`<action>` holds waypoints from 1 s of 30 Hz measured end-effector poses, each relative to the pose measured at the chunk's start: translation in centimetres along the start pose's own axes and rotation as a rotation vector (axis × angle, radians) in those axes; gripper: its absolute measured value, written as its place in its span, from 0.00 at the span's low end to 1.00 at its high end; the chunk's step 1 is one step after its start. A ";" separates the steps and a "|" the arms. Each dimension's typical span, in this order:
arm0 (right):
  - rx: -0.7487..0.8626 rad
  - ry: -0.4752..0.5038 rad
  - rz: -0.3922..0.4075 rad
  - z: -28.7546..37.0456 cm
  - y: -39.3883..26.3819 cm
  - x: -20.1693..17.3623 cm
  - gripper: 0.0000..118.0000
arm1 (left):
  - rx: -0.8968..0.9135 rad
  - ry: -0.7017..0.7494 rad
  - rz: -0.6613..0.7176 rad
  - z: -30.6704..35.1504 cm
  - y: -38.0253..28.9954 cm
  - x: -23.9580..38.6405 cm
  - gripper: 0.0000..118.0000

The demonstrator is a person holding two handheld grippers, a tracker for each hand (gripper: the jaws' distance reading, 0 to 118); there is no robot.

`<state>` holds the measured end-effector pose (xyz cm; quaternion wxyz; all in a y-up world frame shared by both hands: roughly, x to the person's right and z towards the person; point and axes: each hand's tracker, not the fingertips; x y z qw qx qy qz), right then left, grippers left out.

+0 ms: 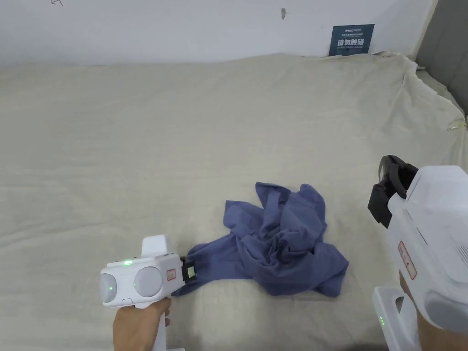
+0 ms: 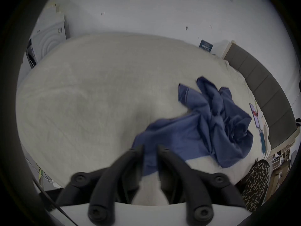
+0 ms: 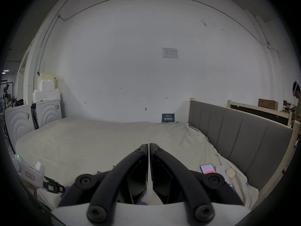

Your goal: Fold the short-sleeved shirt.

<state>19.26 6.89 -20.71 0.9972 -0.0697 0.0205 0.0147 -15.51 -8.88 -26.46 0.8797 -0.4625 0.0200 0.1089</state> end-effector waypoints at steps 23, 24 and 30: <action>-0.124 0.000 -0.035 -3.4 -1.7 1.1 0.02 | -0.013 0.000 -0.102 -1.6 -0.7 1.8 0.02; -0.159 0.001 -0.040 -4.2 -1.8 1.1 0.02 | 0.015 -0.019 -0.095 -1.0 -0.5 1.7 0.02; -0.326 0.062 -0.040 -11.5 -3.9 1.6 0.09 | 0.081 -0.088 -0.077 1.7 1.7 0.9 0.02</action>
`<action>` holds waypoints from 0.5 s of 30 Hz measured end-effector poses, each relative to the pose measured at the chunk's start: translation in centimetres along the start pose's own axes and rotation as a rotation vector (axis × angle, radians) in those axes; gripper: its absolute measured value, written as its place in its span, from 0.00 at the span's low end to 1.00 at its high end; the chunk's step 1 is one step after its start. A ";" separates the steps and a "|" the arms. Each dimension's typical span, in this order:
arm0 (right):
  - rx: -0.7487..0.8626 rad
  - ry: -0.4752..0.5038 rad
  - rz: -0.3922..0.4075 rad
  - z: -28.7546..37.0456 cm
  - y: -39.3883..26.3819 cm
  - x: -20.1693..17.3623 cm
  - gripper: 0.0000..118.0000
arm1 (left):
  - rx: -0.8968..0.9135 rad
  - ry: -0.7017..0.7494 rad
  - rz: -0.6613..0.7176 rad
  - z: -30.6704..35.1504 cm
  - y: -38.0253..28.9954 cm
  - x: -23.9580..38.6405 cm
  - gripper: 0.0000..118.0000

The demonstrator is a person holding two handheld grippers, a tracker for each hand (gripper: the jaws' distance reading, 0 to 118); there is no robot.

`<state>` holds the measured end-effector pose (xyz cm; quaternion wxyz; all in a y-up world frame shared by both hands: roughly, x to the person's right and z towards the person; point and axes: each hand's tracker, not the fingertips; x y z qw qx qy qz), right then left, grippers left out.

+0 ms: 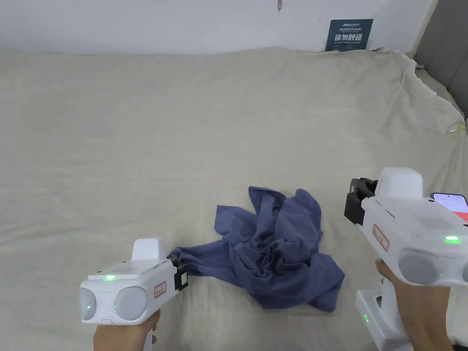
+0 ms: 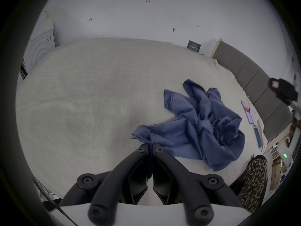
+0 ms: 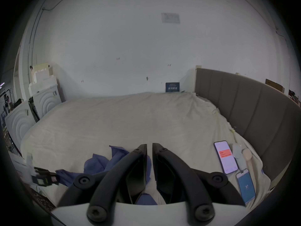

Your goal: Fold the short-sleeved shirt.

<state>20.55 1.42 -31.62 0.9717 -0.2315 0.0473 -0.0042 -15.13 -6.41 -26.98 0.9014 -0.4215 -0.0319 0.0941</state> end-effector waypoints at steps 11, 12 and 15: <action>-0.278 0.006 -0.028 -14.6 -1.1 -0.2 0.82 | -0.011 -0.029 -0.013 -0.5 0.6 -0.6 0.02; -0.307 -0.006 -0.020 -16.1 -1.6 0.3 0.82 | -0.013 -0.030 -0.013 -0.5 0.6 -0.7 0.02; -0.394 -0.004 -0.022 -19.6 -2.9 0.7 0.81 | -0.020 -0.035 -0.006 -0.8 0.7 -1.0 0.02</action>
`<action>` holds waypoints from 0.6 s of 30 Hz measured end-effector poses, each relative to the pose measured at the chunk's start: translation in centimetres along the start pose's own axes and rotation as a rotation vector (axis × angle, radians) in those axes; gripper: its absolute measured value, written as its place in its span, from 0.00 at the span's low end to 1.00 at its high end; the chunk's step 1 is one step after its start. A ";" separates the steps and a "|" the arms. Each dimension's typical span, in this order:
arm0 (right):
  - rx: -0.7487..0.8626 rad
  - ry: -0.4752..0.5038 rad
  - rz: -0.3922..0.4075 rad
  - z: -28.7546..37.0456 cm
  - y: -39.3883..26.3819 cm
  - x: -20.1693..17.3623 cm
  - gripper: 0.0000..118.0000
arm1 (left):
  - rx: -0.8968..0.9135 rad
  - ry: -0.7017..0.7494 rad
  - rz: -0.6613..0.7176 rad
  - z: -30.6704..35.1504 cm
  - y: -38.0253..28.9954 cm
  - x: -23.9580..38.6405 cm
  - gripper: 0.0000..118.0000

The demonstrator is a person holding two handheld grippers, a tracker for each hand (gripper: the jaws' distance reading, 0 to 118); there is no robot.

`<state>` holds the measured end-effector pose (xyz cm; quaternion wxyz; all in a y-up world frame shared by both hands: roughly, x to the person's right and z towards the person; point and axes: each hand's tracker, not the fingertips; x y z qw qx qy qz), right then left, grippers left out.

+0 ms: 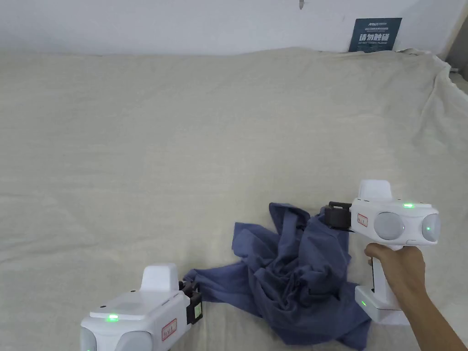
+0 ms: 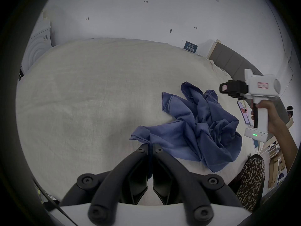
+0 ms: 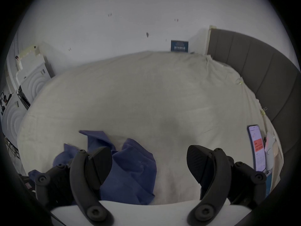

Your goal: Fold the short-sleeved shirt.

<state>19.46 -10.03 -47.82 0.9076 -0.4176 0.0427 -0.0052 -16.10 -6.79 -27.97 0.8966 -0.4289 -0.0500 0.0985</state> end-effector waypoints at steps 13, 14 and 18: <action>-0.068 0.114 -0.081 1.0 -1.9 -2.9 0.07 | -0.003 -0.010 0.013 0.1 0.0 -0.1 0.02; -0.044 0.115 -0.077 2.0 -1.7 -2.9 0.07 | 0.002 -0.013 0.016 0.2 0.0 -0.1 0.02; 0.047 0.131 -0.070 6.2 -0.5 -1.2 0.07 | 0.019 -0.029 0.041 0.8 0.3 -0.4 0.02</action>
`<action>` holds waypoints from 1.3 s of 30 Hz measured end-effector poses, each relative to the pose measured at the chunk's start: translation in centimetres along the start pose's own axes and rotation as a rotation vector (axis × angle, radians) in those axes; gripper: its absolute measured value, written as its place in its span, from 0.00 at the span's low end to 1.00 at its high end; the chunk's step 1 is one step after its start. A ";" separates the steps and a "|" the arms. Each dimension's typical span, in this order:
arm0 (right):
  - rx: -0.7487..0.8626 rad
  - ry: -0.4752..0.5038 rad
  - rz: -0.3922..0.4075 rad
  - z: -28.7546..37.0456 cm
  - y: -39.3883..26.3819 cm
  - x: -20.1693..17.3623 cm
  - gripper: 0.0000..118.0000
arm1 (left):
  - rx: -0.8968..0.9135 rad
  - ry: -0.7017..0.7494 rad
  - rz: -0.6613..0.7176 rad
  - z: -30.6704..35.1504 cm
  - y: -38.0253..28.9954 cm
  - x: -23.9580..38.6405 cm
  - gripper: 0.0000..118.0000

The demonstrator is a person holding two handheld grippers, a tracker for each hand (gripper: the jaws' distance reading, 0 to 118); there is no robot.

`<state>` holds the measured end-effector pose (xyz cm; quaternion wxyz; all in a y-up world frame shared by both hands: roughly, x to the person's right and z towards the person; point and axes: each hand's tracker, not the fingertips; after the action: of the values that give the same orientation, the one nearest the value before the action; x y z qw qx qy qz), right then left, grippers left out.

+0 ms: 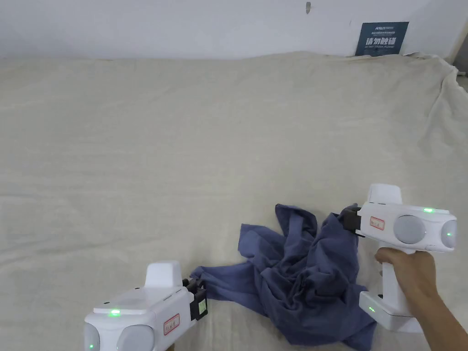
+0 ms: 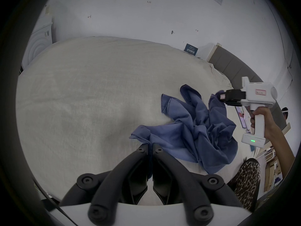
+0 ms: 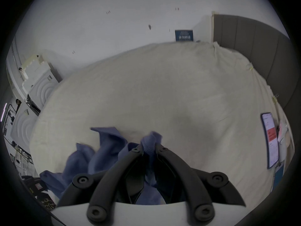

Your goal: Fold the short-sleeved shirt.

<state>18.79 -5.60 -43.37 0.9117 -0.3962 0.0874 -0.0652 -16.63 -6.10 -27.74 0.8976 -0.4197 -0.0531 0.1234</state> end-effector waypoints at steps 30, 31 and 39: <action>0.610 -0.105 0.019 20.7 19.4 0.8 0.07 | 0.546 0.285 -0.039 13.6 27.2 -5.4 0.01; 0.626 -0.110 0.014 20.7 20.2 0.7 0.07 | 0.562 0.294 -0.040 13.9 28.0 -5.5 0.01; 0.698 -0.145 0.032 19.3 24.1 0.2 0.07 | 0.673 0.343 -0.070 14.9 33.2 -6.1 0.01</action>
<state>24.25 24.40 -48.18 0.9968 -0.0630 0.0012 -0.0486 -31.30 23.81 -43.56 0.9849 -0.1137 0.1269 0.0312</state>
